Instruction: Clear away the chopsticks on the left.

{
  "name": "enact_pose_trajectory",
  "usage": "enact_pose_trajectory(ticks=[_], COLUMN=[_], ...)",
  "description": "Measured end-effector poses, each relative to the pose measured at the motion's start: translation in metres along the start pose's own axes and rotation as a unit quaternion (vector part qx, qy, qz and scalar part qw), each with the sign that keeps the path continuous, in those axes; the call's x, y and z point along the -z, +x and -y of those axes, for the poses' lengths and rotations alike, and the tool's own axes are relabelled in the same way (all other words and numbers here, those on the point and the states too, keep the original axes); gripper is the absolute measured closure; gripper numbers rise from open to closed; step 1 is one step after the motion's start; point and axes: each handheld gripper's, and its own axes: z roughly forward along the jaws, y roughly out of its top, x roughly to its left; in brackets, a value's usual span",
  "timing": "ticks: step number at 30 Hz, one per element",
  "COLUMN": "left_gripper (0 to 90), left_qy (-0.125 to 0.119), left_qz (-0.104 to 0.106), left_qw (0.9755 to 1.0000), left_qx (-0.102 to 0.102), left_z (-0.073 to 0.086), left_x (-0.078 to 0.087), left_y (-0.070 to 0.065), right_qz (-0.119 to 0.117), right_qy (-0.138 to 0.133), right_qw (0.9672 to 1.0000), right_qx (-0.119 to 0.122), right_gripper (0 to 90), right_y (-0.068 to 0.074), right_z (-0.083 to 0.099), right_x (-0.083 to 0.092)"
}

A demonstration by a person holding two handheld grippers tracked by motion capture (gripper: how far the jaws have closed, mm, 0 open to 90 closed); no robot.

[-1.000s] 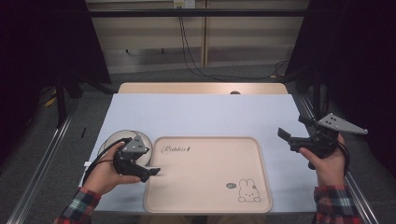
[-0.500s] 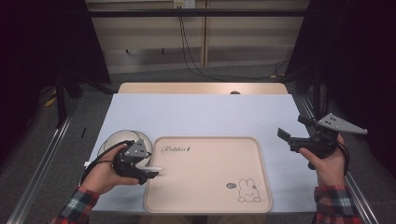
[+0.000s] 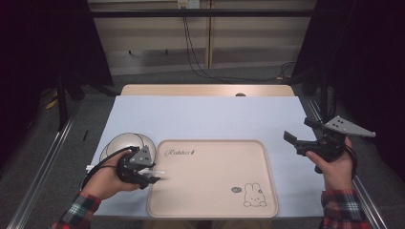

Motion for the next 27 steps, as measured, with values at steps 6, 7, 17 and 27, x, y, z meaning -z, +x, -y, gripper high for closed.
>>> enact_pose_trajectory(ticks=[6, 7, 17, 27], left_gripper=[55.6, 55.6, 57.1, 56.9], left_qy=[0.017, 0.017, 0.021, 0.029], left_qz=[0.013, 0.013, 0.008, 0.002], left_qw=[0.9997, 0.9997, 0.9996, 0.9994], left_qx=[-0.012, -0.008, -0.015, -0.019], left_z=[0.002, 0.002, 0.001, 0.000], left_x=[-0.003, -0.005, -0.008, -0.010], left_y=[-0.003, -0.003, -0.001, -0.002], right_qz=[0.000, 0.000, -0.005, -0.005], right_qy=[0.000, 0.000, 0.001, 0.003], right_qw=[1.0000, 1.0000, 1.0000, 1.0000], right_qx=[0.002, 0.001, 0.007, -0.002], right_gripper=[2.0, 2.0, 2.2, 2.4], right_y=[-0.001, -0.001, -0.002, 0.000], right_z=[0.001, 0.001, 0.001, 0.001], right_x=[0.000, 0.000, -0.001, -0.002])
